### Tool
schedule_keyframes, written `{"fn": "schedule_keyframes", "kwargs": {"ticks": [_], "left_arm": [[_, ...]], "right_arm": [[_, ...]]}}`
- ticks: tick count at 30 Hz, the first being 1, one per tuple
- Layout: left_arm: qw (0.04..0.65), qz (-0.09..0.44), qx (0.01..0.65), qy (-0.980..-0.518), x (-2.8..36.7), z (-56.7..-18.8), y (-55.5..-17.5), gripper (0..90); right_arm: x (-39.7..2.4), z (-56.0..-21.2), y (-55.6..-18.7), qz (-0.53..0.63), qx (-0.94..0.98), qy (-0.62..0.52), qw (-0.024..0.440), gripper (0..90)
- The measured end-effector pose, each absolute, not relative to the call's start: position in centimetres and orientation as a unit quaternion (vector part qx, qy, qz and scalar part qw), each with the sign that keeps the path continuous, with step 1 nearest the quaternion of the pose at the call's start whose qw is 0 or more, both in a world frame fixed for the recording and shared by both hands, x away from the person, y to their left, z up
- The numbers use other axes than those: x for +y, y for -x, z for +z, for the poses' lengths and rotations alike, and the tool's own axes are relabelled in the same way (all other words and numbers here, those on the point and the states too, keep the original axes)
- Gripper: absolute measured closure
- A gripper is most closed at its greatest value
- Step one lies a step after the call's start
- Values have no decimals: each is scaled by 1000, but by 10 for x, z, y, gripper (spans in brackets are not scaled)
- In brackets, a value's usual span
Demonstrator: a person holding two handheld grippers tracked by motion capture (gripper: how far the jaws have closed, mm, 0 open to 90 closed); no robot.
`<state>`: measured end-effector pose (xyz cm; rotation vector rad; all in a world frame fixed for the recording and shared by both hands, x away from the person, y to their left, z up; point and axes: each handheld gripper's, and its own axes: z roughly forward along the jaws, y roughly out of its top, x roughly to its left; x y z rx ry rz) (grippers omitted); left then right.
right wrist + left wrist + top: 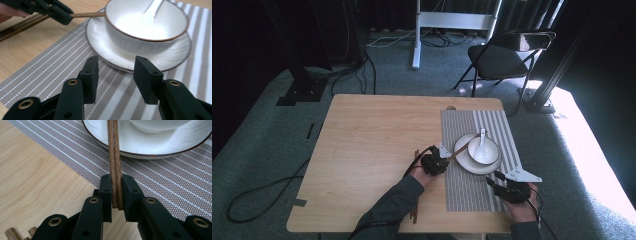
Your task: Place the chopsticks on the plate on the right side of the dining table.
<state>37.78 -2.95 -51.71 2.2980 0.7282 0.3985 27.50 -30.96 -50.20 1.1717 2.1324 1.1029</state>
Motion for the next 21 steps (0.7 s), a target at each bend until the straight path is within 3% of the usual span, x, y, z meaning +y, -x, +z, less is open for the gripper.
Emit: {"fn": "schedule_keyframes", "kwargs": {"ticks": [21], "left_arm": [[341,159,234,-896,-38,-509,-399,805]], "right_arm": [[-346,-494,-294,374,747,-477,273,509]]}}
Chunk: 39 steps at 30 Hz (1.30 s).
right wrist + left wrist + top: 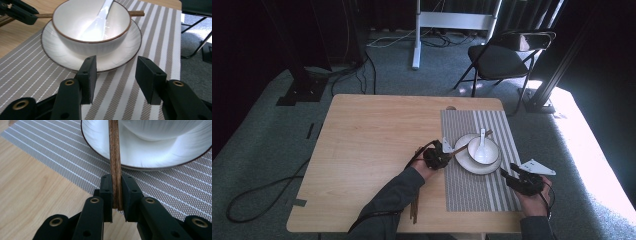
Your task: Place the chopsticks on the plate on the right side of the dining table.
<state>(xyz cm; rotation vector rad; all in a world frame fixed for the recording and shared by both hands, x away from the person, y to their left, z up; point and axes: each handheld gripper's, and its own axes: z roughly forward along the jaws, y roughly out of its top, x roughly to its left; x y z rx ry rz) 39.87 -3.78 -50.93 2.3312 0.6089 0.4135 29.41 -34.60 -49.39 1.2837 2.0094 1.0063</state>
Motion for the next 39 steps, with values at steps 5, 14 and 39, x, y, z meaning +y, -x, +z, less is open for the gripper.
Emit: {"fn": "schedule_keyframes", "kwargs": {"ticks": [5,14,39], "left_arm": [[340,158,221,-901,-42,-508,-404,805],[339,158,209,-904,-44,-509,-409,805],[340,156,196,-907,-51,-512,-410,759]], "right_arm": [[-351,-494,-300,367,743,-486,277,499],[-360,-492,-312,362,733,-501,285,498],[-363,-493,-373,344,717,-533,291,486]]}}
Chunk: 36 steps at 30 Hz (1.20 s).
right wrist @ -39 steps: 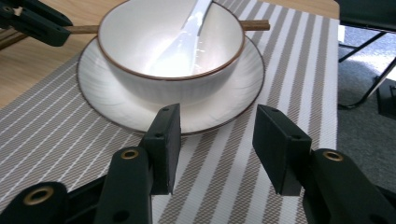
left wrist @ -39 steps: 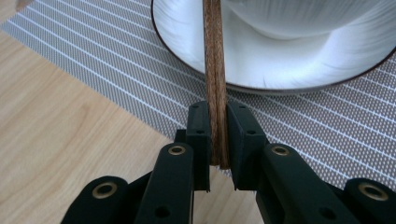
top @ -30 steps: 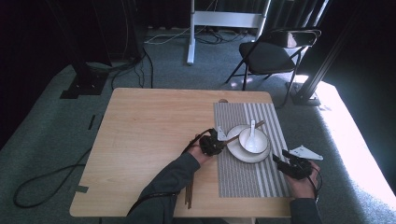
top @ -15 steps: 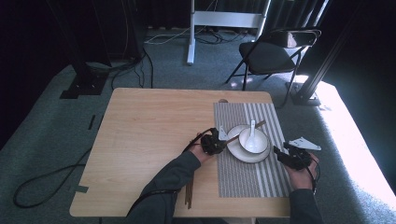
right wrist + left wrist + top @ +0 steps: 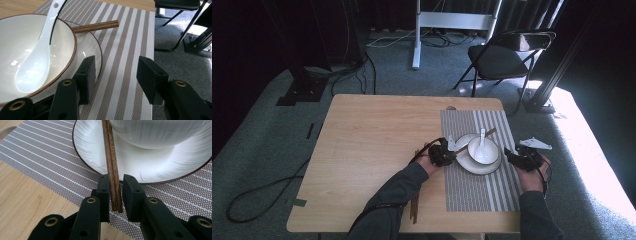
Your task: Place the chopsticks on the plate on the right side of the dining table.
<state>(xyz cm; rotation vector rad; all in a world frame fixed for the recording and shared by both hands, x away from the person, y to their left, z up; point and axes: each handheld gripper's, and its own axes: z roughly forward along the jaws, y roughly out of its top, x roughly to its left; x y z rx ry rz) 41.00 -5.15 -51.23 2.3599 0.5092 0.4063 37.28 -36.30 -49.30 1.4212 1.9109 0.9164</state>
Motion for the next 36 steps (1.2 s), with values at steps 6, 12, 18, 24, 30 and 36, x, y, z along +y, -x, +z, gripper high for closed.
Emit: {"fn": "schedule_keyframes", "kwargs": {"ticks": [6,12,18,24,30,36], "left_arm": [[343,158,201,-904,-49,-512,-409,730],[344,161,211,-901,-42,-512,-407,709],[350,163,227,-894,-37,-514,-405,694],[350,167,231,-892,-35,-514,-403,695],[352,169,238,-889,-32,-516,-400,695],[349,172,242,-889,-30,-517,-398,695]], "right_arm": [[-358,-493,-387,343,716,-535,287,481],[-352,-491,-403,342,718,-536,283,470],[-350,-491,-418,339,716,-544,278,466],[-347,-490,-429,337,716,-546,276,465],[-345,-492,-440,336,713,-553,269,456],[-344,-493,-449,335,706,-564,266,440]]}}
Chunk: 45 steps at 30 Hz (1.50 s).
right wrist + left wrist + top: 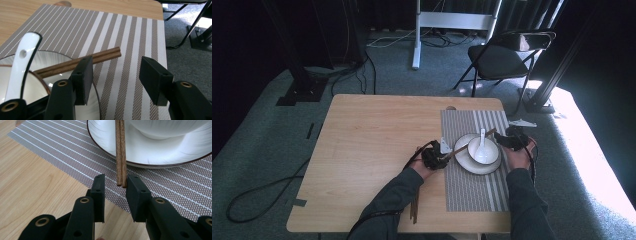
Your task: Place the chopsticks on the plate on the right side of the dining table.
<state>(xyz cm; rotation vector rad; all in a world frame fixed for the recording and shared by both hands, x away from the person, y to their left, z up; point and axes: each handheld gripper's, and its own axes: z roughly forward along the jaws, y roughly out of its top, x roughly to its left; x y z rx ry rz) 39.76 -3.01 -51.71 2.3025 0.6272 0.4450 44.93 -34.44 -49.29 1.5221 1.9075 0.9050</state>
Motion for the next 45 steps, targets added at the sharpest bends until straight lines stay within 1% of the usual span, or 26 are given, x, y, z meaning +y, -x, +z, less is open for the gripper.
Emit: {"fn": "schedule_keyframes", "kwargs": {"ticks": [15,36,45], "left_arm": [[354,179,253,-883,-28,-519,-393,690],[361,184,258,-877,-27,-520,-389,675],[363,186,260,-875,-27,-520,-389,673]], "right_arm": [[-341,-489,-463,342,694,-577,262,403],[-336,-503,-478,355,667,-614,229,374],[-331,-502,-484,346,669,-616,231,363]]}}
